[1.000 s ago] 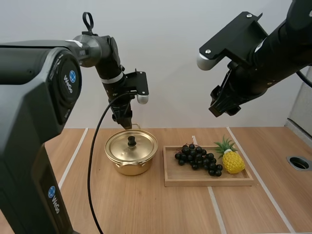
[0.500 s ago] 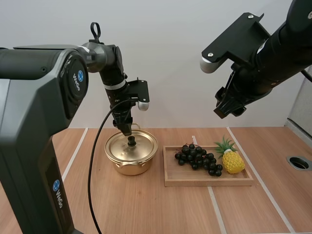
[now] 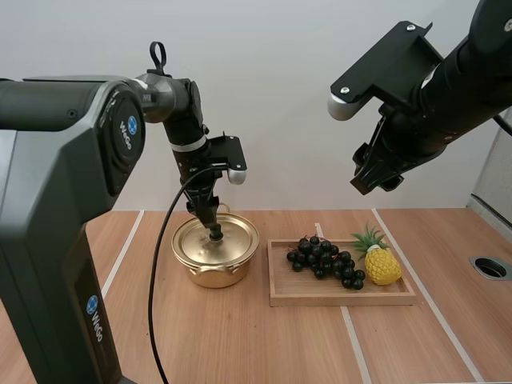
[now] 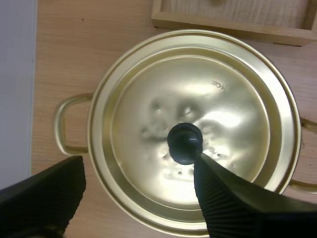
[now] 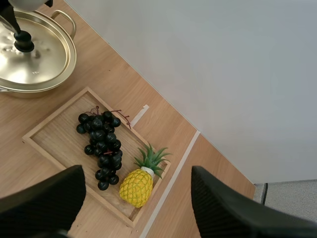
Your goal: Open the pot, put the grape inside, and close it
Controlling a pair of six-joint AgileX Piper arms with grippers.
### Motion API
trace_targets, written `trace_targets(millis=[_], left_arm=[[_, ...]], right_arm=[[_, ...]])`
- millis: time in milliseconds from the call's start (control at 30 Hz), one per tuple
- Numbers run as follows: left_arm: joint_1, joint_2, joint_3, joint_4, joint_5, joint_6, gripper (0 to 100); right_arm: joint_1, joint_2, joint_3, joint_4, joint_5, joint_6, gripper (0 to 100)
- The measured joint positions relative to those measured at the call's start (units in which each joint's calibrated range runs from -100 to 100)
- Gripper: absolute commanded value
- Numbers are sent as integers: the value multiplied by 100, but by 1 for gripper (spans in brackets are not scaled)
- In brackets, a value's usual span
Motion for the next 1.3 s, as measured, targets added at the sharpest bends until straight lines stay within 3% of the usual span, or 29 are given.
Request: trace_targets(millis=[1300], left_arm=[[-21, 352, 403, -247, 0, -104, 100]], right_arm=[[0, 0, 0, 0, 0, -21, 100]])
